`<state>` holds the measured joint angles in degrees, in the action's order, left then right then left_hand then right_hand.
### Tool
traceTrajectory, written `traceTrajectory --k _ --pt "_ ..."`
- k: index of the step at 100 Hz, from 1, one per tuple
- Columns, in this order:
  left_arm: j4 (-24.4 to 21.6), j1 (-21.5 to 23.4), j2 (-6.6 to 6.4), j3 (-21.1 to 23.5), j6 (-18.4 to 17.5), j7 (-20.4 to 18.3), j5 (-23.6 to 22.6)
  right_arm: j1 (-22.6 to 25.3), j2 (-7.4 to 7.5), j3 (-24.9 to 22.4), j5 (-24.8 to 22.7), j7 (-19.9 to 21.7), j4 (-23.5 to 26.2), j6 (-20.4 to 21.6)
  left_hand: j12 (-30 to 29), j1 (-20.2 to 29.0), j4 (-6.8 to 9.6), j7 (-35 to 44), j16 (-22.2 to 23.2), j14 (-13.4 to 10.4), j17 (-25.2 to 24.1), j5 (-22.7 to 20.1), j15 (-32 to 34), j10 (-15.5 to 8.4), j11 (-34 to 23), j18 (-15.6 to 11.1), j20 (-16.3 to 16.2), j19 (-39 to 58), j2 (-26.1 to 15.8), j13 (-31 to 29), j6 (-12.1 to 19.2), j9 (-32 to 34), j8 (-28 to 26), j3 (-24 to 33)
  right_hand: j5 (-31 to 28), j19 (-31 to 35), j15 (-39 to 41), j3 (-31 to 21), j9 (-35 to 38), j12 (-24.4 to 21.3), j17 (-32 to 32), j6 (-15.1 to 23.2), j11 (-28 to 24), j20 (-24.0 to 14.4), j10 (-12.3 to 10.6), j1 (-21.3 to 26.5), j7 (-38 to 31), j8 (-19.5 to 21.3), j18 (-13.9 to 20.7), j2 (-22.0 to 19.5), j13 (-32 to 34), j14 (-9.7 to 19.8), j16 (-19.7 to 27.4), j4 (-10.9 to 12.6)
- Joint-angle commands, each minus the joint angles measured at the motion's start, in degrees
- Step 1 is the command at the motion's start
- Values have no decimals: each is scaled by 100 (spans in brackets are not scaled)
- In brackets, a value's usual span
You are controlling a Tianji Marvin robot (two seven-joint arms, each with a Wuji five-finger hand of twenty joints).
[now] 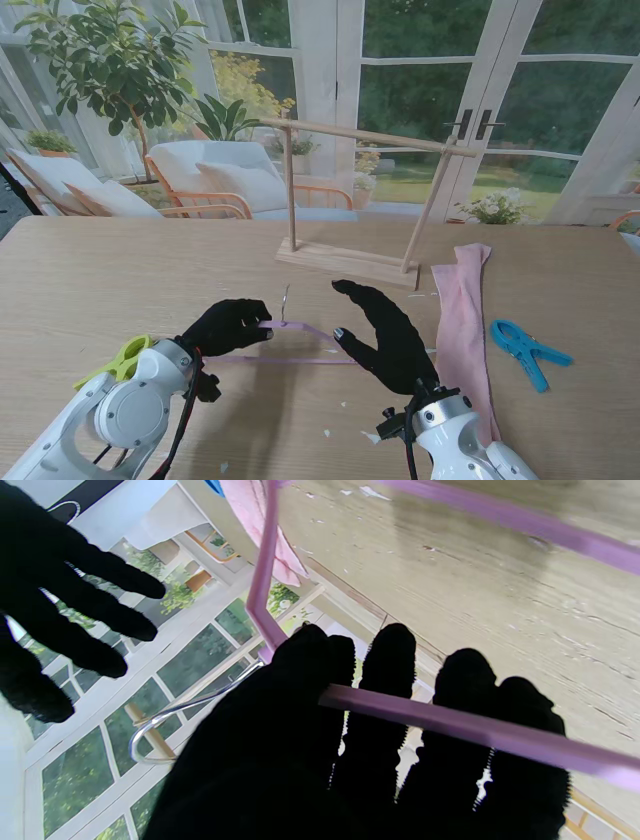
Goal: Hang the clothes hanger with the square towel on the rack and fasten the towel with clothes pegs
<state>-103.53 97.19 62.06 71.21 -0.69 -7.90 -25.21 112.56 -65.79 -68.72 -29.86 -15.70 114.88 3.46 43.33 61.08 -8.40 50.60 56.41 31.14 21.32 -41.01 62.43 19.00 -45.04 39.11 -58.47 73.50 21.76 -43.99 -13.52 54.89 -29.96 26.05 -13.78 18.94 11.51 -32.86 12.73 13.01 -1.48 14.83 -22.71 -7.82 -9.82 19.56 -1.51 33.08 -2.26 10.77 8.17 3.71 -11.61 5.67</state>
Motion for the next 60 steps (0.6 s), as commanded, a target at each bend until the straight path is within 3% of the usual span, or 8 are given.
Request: traceTrajectory --k 1,13,27,38,49,51,60 --pt "-130 29 25 10 -63 -68 58 38 -46 12 12 66 34 -11 311 334 163 230 294 136 380 100 644 36 -612 88 -577 612 -175 -375 7 163 -84 -106 2 66 33 133 -112 38 -28 36 -91 -2678 -63 79 -1 105 8 -22 -26 48 -40 -233" --pt "-174 34 45 22 -196 -2 190 37 -46 12 16 65 33 -15 921 251 155 369 683 -73 1191 164 1628 -68 -1483 87 -1399 1388 -191 -838 8 328 -94 -140 -2 68 38 124 -111 38 -28 36 -91 -2677 -67 83 -4 105 6 -25 -25 45 -41 -234" --pt "-255 55 50 58 -276 -9 319 33 -46 16 16 66 30 -16 1360 51 148 591 821 -422 2033 239 2429 -195 -2180 88 -1665 2177 -174 -1324 -110 555 -194 -156 -7 74 43 114 -111 39 -38 33 -92 -2678 -63 87 -7 106 2 -26 -22 40 -42 -235" --pt "-316 79 48 92 -325 -32 376 31 -47 16 17 63 30 -19 1562 -171 128 860 763 -776 2655 321 2909 -402 -2593 88 -1444 2724 -122 -1653 -254 704 -324 -85 -12 77 46 108 -111 40 -43 42 -96 -2678 -63 85 -10 106 -1 -28 -19 39 -42 -235" --pt "-367 105 51 117 -363 -19 415 33 -49 14 18 56 33 -16 1736 -502 44 1110 599 -1184 3425 353 3392 -689 -3010 25 -823 3389 51 -2045 -331 926 -444 282 -22 79 48 99 -109 41 -45 34 -99 -2677 -66 85 -15 107 -7 -22 -18 36 -41 -235" --pt "-383 112 48 128 -364 -36 422 33 -49 14 16 53 33 -15 1779 -533 41 1139 538 -1276 3552 357 3476 -763 -3072 -105 -525 3595 54 -2113 -320 970 -459 290 -22 79 48 98 -104 43 -45 33 -102 -2677 -64 84 -15 107 -7 -24 -16 36 -41 -235" --pt "-440 138 35 174 -385 -125 519 35 -51 13 17 42 34 -9 1832 -470 37 1080 512 -1348 3777 320 3550 -803 -3144 -160 -270 3763 83 -2203 -414 1041 -405 379 -29 83 53 89 -105 47 -51 36 -110 -2677 -57 85 -18 106 -12 -21 -9 31 -42 -235"
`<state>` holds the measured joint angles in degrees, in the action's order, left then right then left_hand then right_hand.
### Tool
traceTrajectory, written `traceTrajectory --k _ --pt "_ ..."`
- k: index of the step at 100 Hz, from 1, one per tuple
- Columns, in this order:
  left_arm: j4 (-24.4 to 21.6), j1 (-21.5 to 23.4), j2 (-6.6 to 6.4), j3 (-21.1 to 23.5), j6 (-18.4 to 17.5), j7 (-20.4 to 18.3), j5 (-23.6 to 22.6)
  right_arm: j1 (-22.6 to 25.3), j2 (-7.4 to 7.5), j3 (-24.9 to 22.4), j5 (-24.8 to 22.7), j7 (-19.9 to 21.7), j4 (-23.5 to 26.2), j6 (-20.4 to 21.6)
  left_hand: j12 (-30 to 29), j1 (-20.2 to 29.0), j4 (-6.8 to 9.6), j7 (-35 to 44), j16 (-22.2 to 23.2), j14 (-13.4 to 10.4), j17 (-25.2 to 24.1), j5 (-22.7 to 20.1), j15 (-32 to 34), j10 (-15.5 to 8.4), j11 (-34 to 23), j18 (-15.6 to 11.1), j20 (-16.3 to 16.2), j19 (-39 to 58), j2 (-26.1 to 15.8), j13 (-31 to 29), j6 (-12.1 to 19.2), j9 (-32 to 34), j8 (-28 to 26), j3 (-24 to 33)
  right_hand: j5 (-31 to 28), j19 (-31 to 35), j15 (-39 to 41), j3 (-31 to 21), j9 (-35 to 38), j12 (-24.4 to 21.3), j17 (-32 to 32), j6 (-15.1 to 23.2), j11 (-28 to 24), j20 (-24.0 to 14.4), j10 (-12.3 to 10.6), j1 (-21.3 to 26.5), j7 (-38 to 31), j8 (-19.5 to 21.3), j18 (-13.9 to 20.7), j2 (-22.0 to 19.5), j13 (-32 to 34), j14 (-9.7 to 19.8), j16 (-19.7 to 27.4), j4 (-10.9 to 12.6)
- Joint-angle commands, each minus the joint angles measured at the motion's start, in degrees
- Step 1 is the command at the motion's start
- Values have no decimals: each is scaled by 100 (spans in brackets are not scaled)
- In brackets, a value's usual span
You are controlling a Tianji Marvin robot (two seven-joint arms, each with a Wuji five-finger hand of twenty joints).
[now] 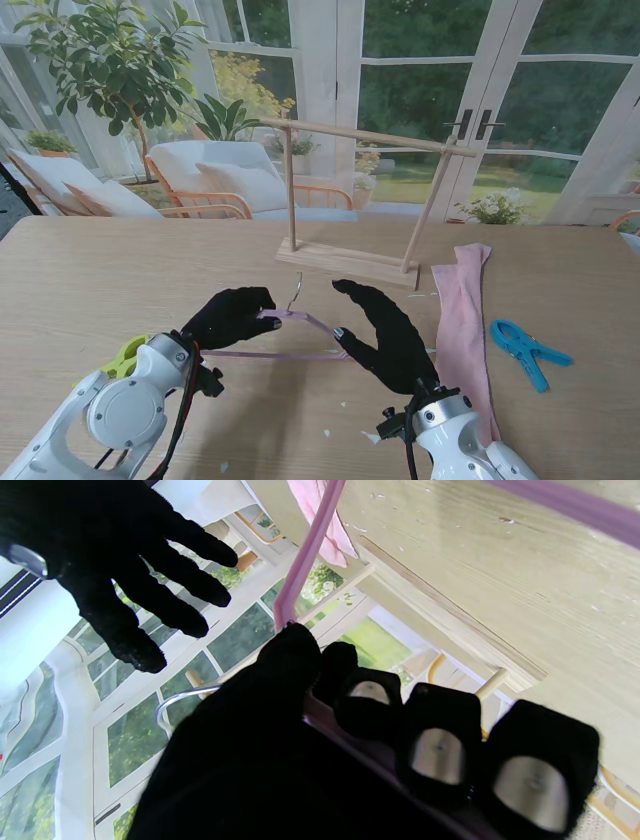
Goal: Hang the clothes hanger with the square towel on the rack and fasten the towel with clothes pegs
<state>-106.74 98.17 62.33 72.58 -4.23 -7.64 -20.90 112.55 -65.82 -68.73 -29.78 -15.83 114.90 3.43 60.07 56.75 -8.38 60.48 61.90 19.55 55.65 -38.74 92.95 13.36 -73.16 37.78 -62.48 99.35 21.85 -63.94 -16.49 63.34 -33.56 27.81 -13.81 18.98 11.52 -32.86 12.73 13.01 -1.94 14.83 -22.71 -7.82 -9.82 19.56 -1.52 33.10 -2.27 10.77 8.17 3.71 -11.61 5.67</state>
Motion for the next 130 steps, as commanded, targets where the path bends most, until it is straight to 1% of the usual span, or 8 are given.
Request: traceTrajectory --k 1,19,42,60,69,84,103,130 --pt "-122 42 6 42 -43 -164 104 36 -49 14 9 53 33 -6 161 -8 23 76 -39 -165 315 92 479 -242 -321 -25 154 1169 65 -190 -127 188 -40 203 -27 79 52 89 -107 46 -6 36 -109 -2677 -56 84 -17 105 -11 -19 -9 29 -42 -235" --pt "-163 48 -62 152 -262 -544 419 31 -50 22 11 47 32 -16 -481 1170 161 -589 273 1070 -976 319 -1643 42 1555 221 -654 -68 -424 934 -158 -516 54 -558 -33 83 56 76 -106 49 -15 27 -116 -2675 -56 76 -21 104 -10 -21 -9 28 -41 -236" --pt "-217 55 -100 189 -213 -779 637 21 -49 35 7 51 26 -22 -503 1719 270 -237 -254 924 -858 280 -2580 77 2956 221 -202 -422 -895 1123 826 -1323 -832 -516 -39 87 61 66 -103 50 -20 20 -119 -2672 -56 64 -26 103 -18 -26 -8 22 -40 -237" --pt "-296 93 -78 159 -25 -747 775 20 -50 38 9 46 25 -25 -107 1717 272 -128 35 323 207 875 -1205 151 1816 -78 784 730 -872 511 125 -1277 -485 -1181 -44 90 61 61 -101 50 -20 25 -119 -2670 -53 61 -29 101 -17 -32 -9 21 -39 -237" --pt "-289 86 -71 143 -25 -715 771 19 -51 38 11 47 25 -29 -33 1020 305 -145 -59 -162 563 944 -455 -79 978 -831 1472 1682 -590 175 -193 -1186 -229 -1221 -42 90 61 59 -102 49 -18 24 -118 -2669 -54 60 -28 100 -18 -28 -9 24 -38 -237" --pt "-233 48 -54 108 -121 -592 662 14 -51 40 10 46 21 -34 535 -419 41 754 -336 -771 658 721 410 -751 -127 -1659 469 2062 12 -584 -229 -650 -802 34 -48 92 63 56 -102 48 -20 21 -116 -2667 -51 55 -32 99 -24 -32 -10 18 -38 -238" --pt "-254 28 -52 96 -78 -574 595 12 -51 41 10 47 21 -42 746 -1865 -33 1393 -634 -1025 680 16 985 -1315 -885 -1766 -420 2062 386 -869 -42 18 -2427 1383 -55 95 65 52 -97 50 -21 15 -120 -2665 -53 58 -37 99 -18 -33 -6 24 -38 -239" --pt "-246 25 -21 76 -137 -404 508 11 -54 40 16 37 16 -37 683 -1743 17 1980 -774 -947 642 -675 1286 -1265 -1049 -1528 -811 2062 283 -864 412 564 -4167 1888 -71 98 69 48 -98 50 -22 11 -121 -2664 -56 58 -45 98 -24 -33 -3 20 -39 -238"
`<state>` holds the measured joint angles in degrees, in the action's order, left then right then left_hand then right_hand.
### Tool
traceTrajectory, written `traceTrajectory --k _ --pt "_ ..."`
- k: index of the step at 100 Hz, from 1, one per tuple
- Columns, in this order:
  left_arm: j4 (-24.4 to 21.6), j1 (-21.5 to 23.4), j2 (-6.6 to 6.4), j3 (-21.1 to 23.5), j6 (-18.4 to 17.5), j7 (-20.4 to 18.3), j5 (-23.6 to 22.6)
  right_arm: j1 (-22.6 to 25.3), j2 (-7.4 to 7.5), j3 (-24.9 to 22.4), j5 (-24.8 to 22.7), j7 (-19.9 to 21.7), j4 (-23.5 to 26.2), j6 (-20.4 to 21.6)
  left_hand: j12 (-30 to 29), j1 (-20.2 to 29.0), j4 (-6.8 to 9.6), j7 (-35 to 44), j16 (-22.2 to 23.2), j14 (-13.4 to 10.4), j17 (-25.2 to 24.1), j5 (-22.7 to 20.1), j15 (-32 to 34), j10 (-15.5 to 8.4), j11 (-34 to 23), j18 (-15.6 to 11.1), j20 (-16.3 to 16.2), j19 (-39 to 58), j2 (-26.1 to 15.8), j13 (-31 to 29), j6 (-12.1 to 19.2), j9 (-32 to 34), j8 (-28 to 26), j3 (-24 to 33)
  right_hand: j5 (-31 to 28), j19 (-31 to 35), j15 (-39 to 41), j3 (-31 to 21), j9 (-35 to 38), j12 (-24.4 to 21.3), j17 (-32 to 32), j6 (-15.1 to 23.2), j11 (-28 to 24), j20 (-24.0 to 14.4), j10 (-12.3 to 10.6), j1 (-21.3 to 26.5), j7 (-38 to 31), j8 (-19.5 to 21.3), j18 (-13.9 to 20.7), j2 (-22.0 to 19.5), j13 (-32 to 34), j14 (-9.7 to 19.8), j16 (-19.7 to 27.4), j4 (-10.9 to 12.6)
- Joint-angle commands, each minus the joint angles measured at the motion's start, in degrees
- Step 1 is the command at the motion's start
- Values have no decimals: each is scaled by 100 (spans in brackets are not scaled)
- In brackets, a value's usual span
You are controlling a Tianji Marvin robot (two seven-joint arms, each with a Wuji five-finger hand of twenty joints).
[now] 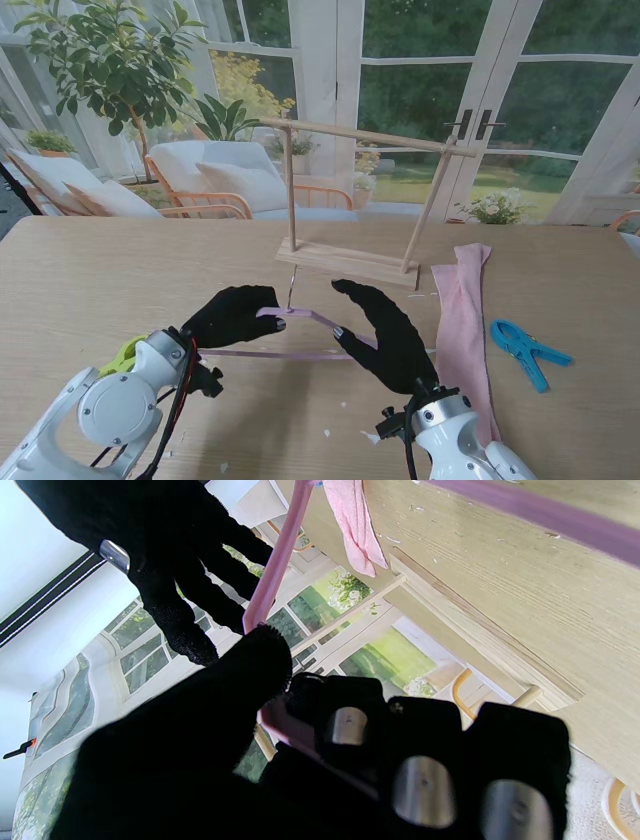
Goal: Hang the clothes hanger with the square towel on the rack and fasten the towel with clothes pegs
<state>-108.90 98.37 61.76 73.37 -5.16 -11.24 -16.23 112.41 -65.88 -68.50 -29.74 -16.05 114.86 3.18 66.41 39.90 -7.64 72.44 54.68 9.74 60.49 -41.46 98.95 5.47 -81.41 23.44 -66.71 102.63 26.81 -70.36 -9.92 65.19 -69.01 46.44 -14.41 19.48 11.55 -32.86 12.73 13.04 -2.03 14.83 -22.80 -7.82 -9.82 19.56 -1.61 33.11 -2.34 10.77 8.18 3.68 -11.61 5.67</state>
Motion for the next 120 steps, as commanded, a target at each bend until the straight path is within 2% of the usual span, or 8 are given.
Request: traceTrajectory --k 1,18,38,56,68,81,104,120 --pt "-29 5 36 -2 -48 -43 47 26 -48 17 13 59 20 -12 53 -96 -43 774 -53 53 154 -452 690 -454 -227 -68 -398 1735 -272 -222 -243 401 -669 16 -11 47 65 47 -99 47 -13 11 -112 -2664 -52 56 -36 97 -16 -36 -7 25 -38 -238" --pt "-34 24 35 31 -108 -51 100 32 -54 13 28 37 23 1 89 -433 188 626 10 431 47 -1528 805 -106 -277 545 -735 1733 -1241 -207 -216 1002 -1383 -670 -47 51 75 40 -70 51 -18 7 -124 -2663 -41 57 -51 97 -17 -45 10 20 -41 -236" --pt "-43 50 8 118 -267 -145 94 49 -75 19 13 -78 33 21 162 -358 212 535 85 532 16 -1726 787 -82 -258 726 -815 1735 -1601 -206 -153 1089 -1661 -1073 -109 57 93 -101 -22 56 -37 12 -136 -2661 -40 188 -76 95 -25 -29 46 21 -44 -161" --pt "-84 110 -12 229 -338 -222 95 106 -99 20 -152 -284 92 -33 179 -279 234 506 88 564 15 -1676 772 -65 -236 736 -805 1735 -1673 -206 -127 1035 -1714 -1159 -257 72 148 -1672 79 84 -90 44 -176 -2630 -45 105 -128 15 -47 190 103 21 -31 876" --pt "-139 193 16 305 -281 -134 151 169 -110 0 -366 -441 183 -151 197 -205 252 483 92 618 2 -1673 762 -33 -217 800 -801 1735 -1675 -205 -134 1028 -1762 -1237 -325 103 204 -2136 150 98 -173 25 -200 -2616 -31 40 -153 -18 -105 260 174 -8 -30 1104" --pt "-241 291 51 403 -182 -17 227 279 -111 -91 -496 -487 343 -350 205 -156 263 468 96 650 -9 -1682 755 4 -201 861 -806 1735 -1692 -204 -163 1027 -1789 -1278 -335 224 279 -1875 226 99 -251 -115 -200 -2660 28 -15 -173 -26 -147 315 240 -40 -68 909" --pt "-393 473 94 556 -150 145 292 548 -14 -473 -952 -84 698 -885 206 -101 279 455 108 647 -12 -1690 759 11 -192 883 -822 1735 -1709 -204 -178 1050 -1811 -1329 -321 906 910 -733 462 390 -535 -742 -839 -2871 318 -29 -777 419 -408 342 621 -302 -581 -76" --pt "-486 577 98 677 -183 113 471 628 70 -716 -1490 280 821 -1438 199 -51 290 447 119 630 -9 -1688 765 20 -189 863 -843 1735 -1714 -204 -185 1062 -1822 -1389 -282 1463 1651 -411 474 736 -712 -1232 -1484 -2997 540 -73 -1513 790 -559 343 800 -454 -1037 -229"
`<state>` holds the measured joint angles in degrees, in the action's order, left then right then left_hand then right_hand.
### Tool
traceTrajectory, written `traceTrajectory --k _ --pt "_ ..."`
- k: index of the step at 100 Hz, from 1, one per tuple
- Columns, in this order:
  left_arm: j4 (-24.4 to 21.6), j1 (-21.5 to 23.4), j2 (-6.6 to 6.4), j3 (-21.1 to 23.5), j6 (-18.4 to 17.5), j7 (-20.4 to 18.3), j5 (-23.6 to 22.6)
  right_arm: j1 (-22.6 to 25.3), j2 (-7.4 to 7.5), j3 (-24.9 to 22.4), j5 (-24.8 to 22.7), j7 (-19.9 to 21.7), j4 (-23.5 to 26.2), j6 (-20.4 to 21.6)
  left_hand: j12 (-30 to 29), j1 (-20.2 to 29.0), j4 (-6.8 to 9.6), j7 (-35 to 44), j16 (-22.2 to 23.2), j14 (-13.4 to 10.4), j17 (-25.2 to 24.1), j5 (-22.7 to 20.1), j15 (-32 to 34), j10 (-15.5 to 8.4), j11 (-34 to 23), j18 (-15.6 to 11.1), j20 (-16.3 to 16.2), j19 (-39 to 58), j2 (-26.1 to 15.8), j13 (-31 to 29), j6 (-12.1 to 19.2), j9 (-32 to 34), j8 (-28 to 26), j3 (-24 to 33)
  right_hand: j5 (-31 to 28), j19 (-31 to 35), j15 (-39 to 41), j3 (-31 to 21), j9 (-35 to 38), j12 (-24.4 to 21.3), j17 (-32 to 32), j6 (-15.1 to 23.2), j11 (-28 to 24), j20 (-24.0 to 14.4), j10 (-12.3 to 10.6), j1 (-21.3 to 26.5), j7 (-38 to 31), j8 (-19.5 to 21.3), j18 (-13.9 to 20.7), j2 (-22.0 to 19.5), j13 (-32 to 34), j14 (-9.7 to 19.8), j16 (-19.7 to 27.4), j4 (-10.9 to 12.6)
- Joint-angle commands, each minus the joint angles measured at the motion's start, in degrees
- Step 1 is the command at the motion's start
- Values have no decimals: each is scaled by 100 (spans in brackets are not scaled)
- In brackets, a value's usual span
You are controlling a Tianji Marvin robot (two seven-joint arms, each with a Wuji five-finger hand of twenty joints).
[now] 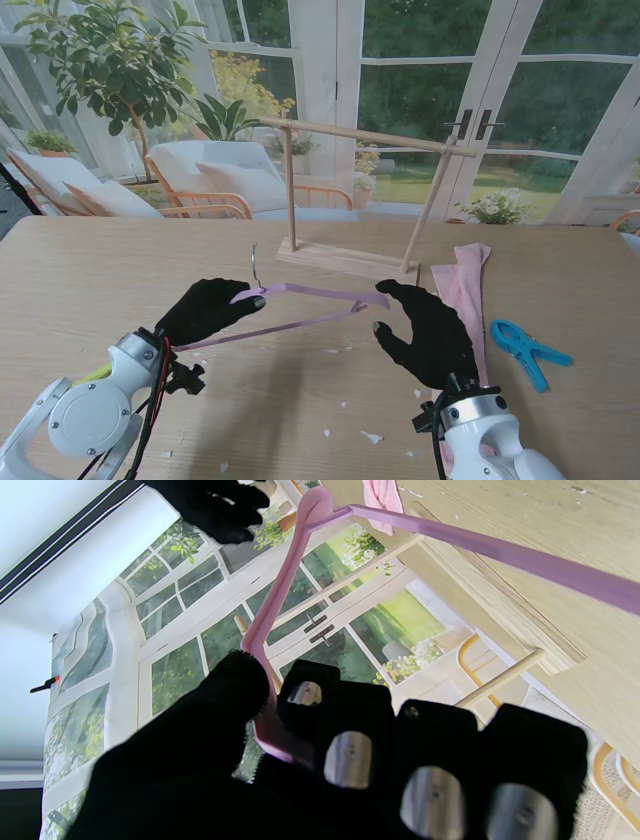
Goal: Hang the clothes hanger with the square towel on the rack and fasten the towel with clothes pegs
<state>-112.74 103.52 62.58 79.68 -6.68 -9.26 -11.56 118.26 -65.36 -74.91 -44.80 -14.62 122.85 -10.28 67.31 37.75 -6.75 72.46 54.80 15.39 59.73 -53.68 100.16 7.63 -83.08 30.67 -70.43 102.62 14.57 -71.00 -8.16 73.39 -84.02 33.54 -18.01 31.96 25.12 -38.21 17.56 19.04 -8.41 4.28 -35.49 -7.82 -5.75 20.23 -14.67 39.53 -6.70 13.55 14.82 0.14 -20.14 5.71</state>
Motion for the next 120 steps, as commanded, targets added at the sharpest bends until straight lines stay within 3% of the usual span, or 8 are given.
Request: traceTrajectory --k 1,24,52,76,97,109,120 --pt "-108 68 16 55 -34 -87 10 41 23 -89 -20 163 21 -131 109 163 202 445 107 64 67 -467 644 -196 -22 138 -473 1736 -494 -140 -361 242 -323 -104 70 235 323 131 -1 148 -84 -196 -229 -3001 141 -143 -229 156 -134 61 152 -115 -199 -235" --pt "-196 172 2 237 -94 -166 51 -223 138 -333 -571 851 -246 -865 105 199 211 432 105 30 83 -450 640 -213 -13 75 -467 1736 -511 -143 -354 229 -333 -176 18 592 625 254 141 275 -189 -302 -407 -3014 269 -192 -493 224 -206 -23 349 -235 -335 -240" --pt "-196 202 8 247 -80 -172 157 -1073 291 -358 -1276 1715 -1113 -1623 105 236 225 425 100 55 81 -452 635 -215 -12 73 -451 1736 -507 -142 -353 229 -347 -229 95 1141 913 371 8 305 -267 -267 -514 -2967 311 -276 -452 0 -184 -71 443 -254 -470 -195" --pt "-158 172 17 216 -56 -150 194 -1898 441 -154 -2103 2639 -1843 -1890 105 239 230 423 97 55 80 -453 635 -215 -12 72 -445 1736 -496 -142 -352 229 -350 -230 329 828 226 470 -699 152 235 -482 -252 -2619 367 -717 -240 -205 -41 -73 -406 9 -130 -355" --pt "-100 124 26 203 -11 -114 173 -2452 519 128 -2294 3056 -2531 -2066 105 238 232 414 96 61 79 -466 634 -215 -12 78 -444 1736 -487 -142 -362 229 -346 -225 193 337 -436 395 -710 -354 437 -850 523 -2530 519 -1292 -233 -151 -6 -74 -758 62 221 -614" --pt "-74 98 29 186 28 -104 148 -2708 544 311 -2246 3071 -2922 -2163 105 243 233 403 95 63 79 -469 633 -215 -12 79 -443 1736 -483 -142 -366 229 -341 -223 309 0 -1261 265 -718 -715 606 -1204 1398 -2546 736 -1989 -120 -274 22 -58 -806 24 620 -744" --pt "-65 92 29 176 60 -100 123 -2902 564 480 -2228 3074 -3237 -2272 105 246 234 399 95 68 80 -481 633 -215 -12 78 -442 1736 -479 -141 -375 229 -337 -220 493 -229 -1740 164 -786 -1053 731 -1472 2241 -2562 844 -2352 82 -428 43 26 -897 -3 752 -825"
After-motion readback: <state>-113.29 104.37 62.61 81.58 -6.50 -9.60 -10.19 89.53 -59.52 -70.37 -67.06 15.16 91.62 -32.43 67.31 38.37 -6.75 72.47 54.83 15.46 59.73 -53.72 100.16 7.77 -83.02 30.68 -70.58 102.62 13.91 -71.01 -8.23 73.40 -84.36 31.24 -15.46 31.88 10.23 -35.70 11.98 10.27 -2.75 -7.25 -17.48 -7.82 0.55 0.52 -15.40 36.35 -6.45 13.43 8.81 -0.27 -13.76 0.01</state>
